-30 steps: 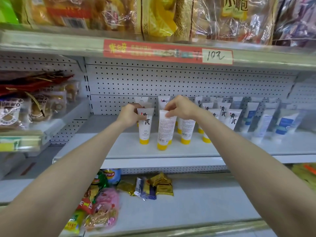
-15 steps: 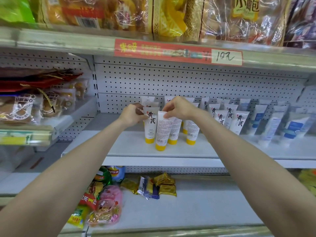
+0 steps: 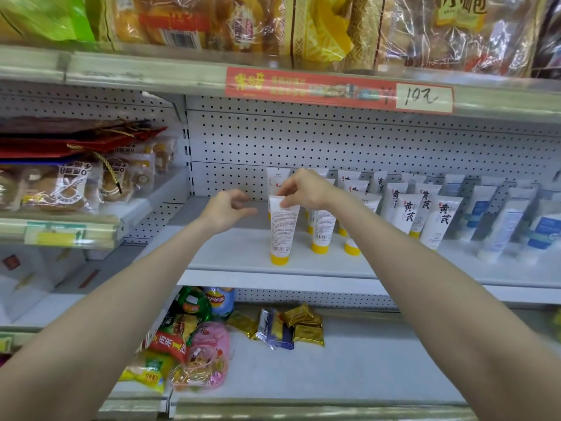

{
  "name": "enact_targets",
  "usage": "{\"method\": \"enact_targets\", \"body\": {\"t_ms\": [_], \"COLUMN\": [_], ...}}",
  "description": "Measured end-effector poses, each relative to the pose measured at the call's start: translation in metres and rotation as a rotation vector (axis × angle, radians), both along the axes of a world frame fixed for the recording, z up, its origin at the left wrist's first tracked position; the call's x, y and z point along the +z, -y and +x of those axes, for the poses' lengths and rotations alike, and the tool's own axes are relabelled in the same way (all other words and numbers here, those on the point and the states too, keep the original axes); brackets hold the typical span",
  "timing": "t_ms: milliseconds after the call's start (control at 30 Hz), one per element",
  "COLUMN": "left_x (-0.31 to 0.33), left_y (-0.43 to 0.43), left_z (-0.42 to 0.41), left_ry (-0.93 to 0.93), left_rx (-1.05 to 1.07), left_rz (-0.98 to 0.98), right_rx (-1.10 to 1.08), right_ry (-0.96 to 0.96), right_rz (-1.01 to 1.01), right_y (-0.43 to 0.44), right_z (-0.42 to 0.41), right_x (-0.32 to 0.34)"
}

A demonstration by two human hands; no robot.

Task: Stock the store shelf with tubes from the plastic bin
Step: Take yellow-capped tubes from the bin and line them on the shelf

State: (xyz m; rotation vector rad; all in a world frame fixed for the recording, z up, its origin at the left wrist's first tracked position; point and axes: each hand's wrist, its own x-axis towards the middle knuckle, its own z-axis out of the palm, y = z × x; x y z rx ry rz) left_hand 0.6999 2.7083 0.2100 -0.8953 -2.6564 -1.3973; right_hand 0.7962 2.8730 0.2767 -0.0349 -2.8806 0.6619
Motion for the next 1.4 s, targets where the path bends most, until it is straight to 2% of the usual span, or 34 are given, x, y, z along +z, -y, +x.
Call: {"method": "enact_targets", "body": {"t_ms": [467, 867, 1133, 1400], "left_x": [0.025, 0.066, 0.037, -0.034], "left_y": [0.002, -0.016, -0.071, -0.115], "left_z": [0.017, 0.099, 0.195, 0.268], "left_ry": [-0.012, -0.083, -0.013, 0.129], "left_rx": [-0.023, -0.072, -0.114, -0.138], "left_rz": [-0.030, -0.031, -0.094, -0.181], "right_rx": [-0.059, -0.068, -0.054, -0.033], "right_ry": [-0.115, -0.062, 0.020, 0.183], "right_rz": [-0.042, -0.004, 0.002, -0.073], "right_y": [-0.018, -0.063, -0.111, -0.151], "right_z": [0.013, 0.097, 0.184, 0.247], "right_x": [0.013, 0.031, -0.008, -0.084]}}
